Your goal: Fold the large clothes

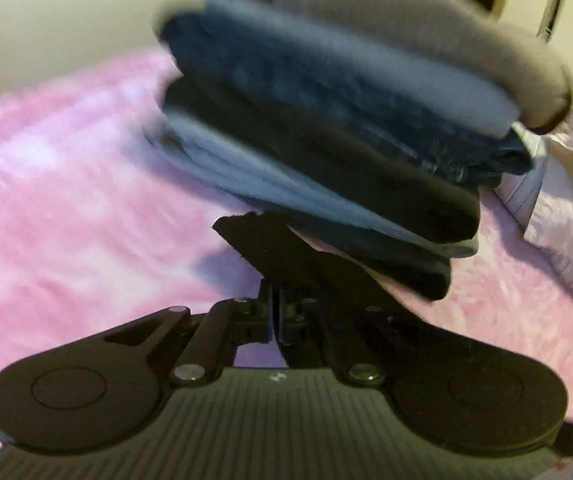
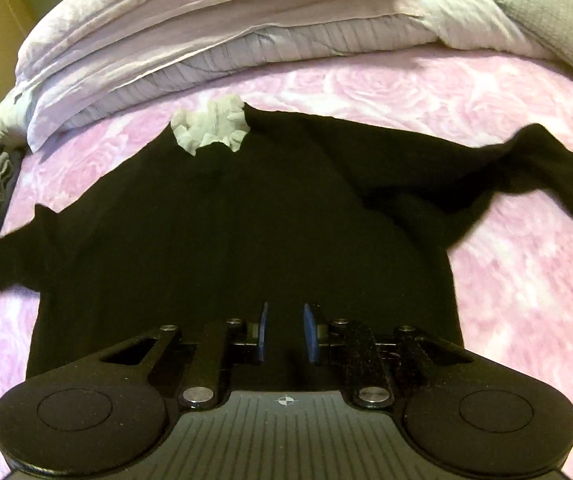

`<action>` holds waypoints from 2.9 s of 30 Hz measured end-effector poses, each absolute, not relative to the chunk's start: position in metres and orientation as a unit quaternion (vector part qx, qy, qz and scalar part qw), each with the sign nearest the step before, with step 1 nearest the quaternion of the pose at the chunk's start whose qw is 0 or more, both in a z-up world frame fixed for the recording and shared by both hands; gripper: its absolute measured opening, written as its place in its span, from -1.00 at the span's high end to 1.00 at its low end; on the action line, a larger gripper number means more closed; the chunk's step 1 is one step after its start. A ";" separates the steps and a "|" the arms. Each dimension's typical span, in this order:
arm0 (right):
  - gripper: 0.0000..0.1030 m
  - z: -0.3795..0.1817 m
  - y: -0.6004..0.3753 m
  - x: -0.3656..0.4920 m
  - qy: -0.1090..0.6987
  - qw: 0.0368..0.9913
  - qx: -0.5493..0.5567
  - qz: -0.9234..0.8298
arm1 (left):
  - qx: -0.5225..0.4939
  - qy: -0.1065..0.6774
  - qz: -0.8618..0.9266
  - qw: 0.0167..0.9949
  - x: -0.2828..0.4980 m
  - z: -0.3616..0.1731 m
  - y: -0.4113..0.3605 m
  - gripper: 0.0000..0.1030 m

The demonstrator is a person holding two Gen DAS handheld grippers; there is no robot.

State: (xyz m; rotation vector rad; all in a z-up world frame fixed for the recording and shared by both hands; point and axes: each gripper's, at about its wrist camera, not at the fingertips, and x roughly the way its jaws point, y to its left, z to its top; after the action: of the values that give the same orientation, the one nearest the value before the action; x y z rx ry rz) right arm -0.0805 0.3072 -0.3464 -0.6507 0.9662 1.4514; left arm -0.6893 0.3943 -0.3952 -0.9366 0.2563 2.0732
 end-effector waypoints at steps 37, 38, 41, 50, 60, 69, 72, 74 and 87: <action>1.00 -0.323 0.302 0.249 0.261 0.589 -0.288 0.709 | -0.427 0.220 0.734 0.480 -0.328 -0.360 0.234 0.66; 1.00 -0.300 0.296 0.272 0.312 0.591 -0.221 0.710 | -0.425 0.220 0.734 0.482 -0.324 -0.357 0.236 0.66; 1.00 -0.254 0.276 0.328 0.394 0.623 -0.074 0.672 | -0.421 0.219 0.732 0.488 -0.312 -0.350 0.242 0.66; -0.12 -0.280 0.269 0.322 0.318 0.640 -0.286 0.638 | -0.442 0.229 0.715 0.490 -0.282 -0.366 0.251 0.66; 0.96 -0.406 0.292 0.246 0.102 0.544 -0.509 0.659 | -0.435 0.254 0.719 0.479 -0.284 -0.367 0.251 0.66; 0.96 -0.279 0.260 0.428 0.426 0.664 -0.121 0.603 | -0.443 0.254 0.707 0.489 -0.267 -0.372 0.255 0.66; 0.96 -0.282 0.249 0.464 0.474 0.657 -0.079 0.581 | -0.450 0.260 0.696 0.495 -0.256 -0.379 0.258 0.66; 0.96 -0.300 0.251 0.469 0.485 0.660 -0.110 0.564 | -0.449 0.269 0.690 0.500 -0.249 -0.383 0.257 0.66; 0.43 -0.334 0.218 0.390 0.407 0.737 -0.265 0.471 | -0.436 0.327 0.673 0.500 -0.262 -0.381 0.228 0.62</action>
State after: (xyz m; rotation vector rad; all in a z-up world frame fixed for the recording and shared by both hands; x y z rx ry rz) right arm 0.3902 0.2182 -0.3343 -0.5825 0.8932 1.0334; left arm -0.2619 0.2278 -0.3809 -1.0549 0.7914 1.6267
